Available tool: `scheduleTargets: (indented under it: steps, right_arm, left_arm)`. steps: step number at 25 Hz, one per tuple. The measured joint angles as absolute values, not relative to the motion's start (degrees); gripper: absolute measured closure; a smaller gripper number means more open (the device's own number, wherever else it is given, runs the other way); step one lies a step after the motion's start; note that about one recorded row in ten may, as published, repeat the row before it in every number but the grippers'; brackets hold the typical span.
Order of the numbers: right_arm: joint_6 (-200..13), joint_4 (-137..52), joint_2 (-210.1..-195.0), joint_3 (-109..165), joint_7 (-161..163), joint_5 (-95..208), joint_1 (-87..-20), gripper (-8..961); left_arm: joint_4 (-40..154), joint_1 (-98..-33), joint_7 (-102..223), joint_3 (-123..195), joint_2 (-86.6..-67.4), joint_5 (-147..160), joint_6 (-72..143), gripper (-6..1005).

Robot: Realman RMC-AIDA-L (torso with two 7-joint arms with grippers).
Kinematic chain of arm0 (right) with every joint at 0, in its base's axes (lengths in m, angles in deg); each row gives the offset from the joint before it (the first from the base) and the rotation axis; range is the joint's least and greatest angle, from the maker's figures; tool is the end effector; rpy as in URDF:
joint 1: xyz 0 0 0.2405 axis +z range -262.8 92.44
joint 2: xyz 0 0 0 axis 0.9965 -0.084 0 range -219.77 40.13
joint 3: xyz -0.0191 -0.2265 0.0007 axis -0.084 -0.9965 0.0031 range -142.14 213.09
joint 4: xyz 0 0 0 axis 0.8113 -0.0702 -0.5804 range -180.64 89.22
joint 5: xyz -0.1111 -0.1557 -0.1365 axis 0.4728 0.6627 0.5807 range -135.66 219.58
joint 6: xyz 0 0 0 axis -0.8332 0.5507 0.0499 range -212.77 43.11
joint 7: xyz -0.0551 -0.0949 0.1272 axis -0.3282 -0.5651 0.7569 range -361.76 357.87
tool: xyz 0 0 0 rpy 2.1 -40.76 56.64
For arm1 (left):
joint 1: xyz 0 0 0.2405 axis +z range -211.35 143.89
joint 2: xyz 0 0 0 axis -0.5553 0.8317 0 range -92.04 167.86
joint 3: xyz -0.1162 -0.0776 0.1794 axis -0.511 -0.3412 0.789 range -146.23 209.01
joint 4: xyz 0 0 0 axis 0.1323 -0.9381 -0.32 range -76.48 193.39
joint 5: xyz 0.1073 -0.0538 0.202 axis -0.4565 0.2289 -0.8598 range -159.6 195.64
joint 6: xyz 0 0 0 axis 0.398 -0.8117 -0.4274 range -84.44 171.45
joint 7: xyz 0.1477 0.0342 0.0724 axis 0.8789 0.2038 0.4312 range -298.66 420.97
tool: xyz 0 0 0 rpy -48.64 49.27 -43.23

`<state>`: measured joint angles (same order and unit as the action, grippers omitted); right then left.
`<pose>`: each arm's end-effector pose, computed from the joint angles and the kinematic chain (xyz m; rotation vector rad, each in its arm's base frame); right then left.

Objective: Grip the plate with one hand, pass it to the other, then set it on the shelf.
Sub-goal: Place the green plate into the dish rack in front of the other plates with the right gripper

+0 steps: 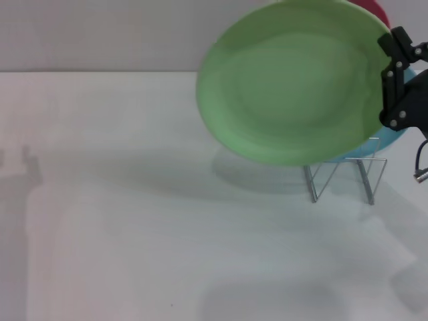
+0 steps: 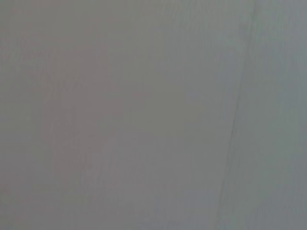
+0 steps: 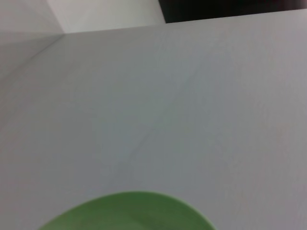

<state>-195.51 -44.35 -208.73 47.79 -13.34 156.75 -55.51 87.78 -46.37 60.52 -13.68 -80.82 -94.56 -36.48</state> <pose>0.2196 0.3007 0.0188 -1.6007 -0.5001 0.9697 -0.3024 0.3124 0.0159 -1.1590 -0.5796 -0.9270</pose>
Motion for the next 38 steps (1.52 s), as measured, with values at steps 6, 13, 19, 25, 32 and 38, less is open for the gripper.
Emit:
scheduleTargets:
  steps: [6, 13, 19, 25, 32, 38]
  right_arm:
    - [-196.51, -39.74, -208.71, 47.63, -13.68, 156.93, -55.53, 933]
    - [-197.55, -35.09, -207.88, 47.53, -13.66, 157.0, -54.64, 932]
    - [-198.52, -31.7, -206.05, 46.88, -13.43, 156.8, -54.12, 933]
    - [-198.66, -27.52, -205.98, 45.83, -13.39, 156.88, -53.59, 933]
    - [-199.34, -22.89, -205.85, 45.27, -13.46, 156.73, -53.01, 934]
    - [-199.62, -20.87, -205.63, 45.27, -13.66, 156.63, -52.3, 934]
  left_arm:
    - [88.51, -45.75, 58.91, -13.62, -80.78, -94.84, -36.04, 586]
    - [89.52, -45.3, 58.84, -13.4, -80.71, -94.88, -35.02, 586]
    - [91.31, -44.14, 58.8, -11.44, -80.76, -94.73, -34.36, 587]
    - [92.72, -42.98, 58.78, -10.81, -80.74, -94.76, -34.01, 587]
    - [93.71, -42.79, 58.78, -9.49, -80.83, -94.58, -34.01, 588]
    - [94.94, -42.27, 58.78, -8.97, -80.83, -94.56, -34.01, 588]
